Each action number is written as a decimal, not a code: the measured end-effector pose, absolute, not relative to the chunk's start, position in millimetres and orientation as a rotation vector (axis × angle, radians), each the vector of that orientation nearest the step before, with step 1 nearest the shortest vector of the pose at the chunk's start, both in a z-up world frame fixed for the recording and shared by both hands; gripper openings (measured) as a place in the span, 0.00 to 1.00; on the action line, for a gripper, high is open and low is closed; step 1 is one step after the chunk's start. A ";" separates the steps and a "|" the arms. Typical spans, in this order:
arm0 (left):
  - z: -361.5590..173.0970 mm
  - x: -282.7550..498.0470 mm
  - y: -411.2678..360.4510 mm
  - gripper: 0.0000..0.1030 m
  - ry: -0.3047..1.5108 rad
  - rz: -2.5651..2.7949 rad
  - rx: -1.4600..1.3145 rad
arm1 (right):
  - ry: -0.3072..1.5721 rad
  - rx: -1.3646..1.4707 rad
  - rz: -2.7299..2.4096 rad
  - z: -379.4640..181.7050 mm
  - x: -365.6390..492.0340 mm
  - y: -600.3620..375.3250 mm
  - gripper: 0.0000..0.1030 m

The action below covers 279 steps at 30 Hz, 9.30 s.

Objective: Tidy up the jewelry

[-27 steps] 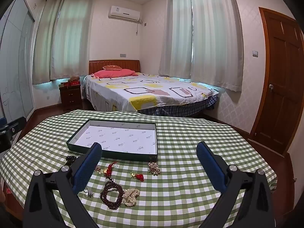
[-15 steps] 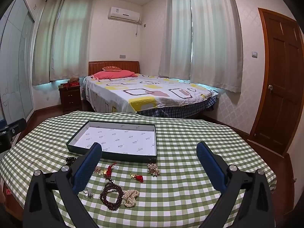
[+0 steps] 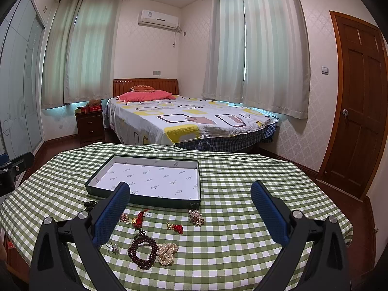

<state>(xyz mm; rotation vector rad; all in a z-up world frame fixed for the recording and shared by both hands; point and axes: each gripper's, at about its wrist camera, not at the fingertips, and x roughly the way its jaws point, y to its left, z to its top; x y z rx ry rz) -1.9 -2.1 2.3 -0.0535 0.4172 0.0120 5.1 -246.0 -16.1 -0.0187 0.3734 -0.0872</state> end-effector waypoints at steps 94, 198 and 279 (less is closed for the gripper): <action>-156.9 71.9 -17.7 0.96 0.805 -0.036 -0.027 | 0.494 -0.030 0.001 -124.5 46.8 -256.1 0.95; -154.3 269.6 -46.6 0.67 0.826 -0.070 0.032 | 0.786 0.091 0.112 -145.4 234.2 -267.9 0.21; -129.6 55.6 -16.9 0.78 0.659 0.001 -0.003 | 0.813 0.013 0.219 -164.1 73.5 -204.2 0.14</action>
